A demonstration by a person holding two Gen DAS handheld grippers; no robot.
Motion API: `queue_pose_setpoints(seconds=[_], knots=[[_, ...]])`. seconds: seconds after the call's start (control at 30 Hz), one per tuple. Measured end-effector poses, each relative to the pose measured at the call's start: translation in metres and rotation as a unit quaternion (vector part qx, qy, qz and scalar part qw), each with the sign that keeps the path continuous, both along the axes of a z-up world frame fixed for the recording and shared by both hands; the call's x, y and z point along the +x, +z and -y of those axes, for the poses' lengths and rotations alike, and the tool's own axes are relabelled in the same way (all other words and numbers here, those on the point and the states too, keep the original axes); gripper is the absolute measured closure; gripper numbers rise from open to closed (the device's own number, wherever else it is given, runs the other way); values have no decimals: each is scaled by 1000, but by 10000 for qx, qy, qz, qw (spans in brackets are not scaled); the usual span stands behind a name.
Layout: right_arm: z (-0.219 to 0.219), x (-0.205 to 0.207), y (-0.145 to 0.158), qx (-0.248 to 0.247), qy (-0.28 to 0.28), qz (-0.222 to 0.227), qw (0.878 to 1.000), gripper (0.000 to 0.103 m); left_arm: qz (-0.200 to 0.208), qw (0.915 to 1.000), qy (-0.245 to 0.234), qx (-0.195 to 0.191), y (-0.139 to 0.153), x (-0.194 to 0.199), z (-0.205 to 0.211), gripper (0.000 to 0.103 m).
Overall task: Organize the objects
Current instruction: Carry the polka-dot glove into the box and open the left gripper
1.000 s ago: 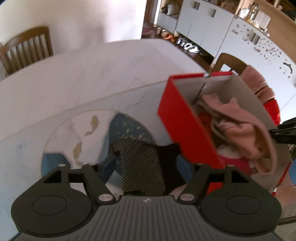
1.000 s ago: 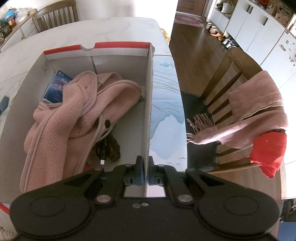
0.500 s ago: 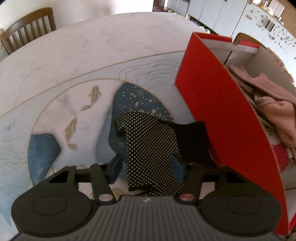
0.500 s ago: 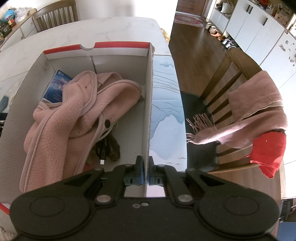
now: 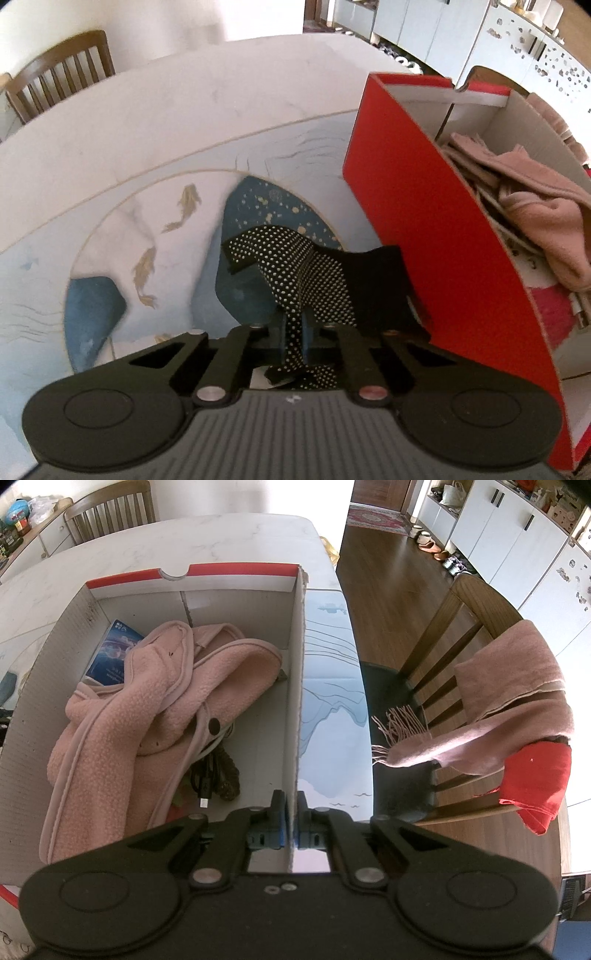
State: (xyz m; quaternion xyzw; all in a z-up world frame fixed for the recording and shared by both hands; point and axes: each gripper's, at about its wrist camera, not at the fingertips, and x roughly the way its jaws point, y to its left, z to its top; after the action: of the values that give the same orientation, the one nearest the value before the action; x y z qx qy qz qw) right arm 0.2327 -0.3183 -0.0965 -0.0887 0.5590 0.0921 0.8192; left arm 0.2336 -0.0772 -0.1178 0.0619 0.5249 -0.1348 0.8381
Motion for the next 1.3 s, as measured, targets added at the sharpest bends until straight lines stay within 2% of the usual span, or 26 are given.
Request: queue_pose_setpoints(seconds=[0.2, 0.4, 0.6, 0.8, 0.97, 1.13, 1.3], knots=[[0, 0, 0, 2, -2, -4, 10000, 100, 140, 9996, -75, -236, 30, -10, 2, 98], [0, 0, -1, 3, -2, -1, 10000, 100, 394, 9975, -264, -515, 75, -21, 9, 98], [0, 0, 0, 2, -1, 1, 10000, 100, 740, 9920, -534, -877, 124, -27, 23, 98], [1, 0, 0, 5, -2, 5, 10000, 100, 957, 9848, -829, -1187, 159, -28, 44, 98], [0, 0, -1, 8, -3, 6, 10000, 100, 1057, 9787, -1248, -1243, 170, -27, 77, 98], [1, 0, -1, 9, 0, 13, 10000, 100, 996, 9762, -1465, -1249, 165, -19, 108, 98], [1, 0, 0, 5, 1, 15, 10000, 100, 906, 9712, -1614, -1498, 164, -15, 131, 98]])
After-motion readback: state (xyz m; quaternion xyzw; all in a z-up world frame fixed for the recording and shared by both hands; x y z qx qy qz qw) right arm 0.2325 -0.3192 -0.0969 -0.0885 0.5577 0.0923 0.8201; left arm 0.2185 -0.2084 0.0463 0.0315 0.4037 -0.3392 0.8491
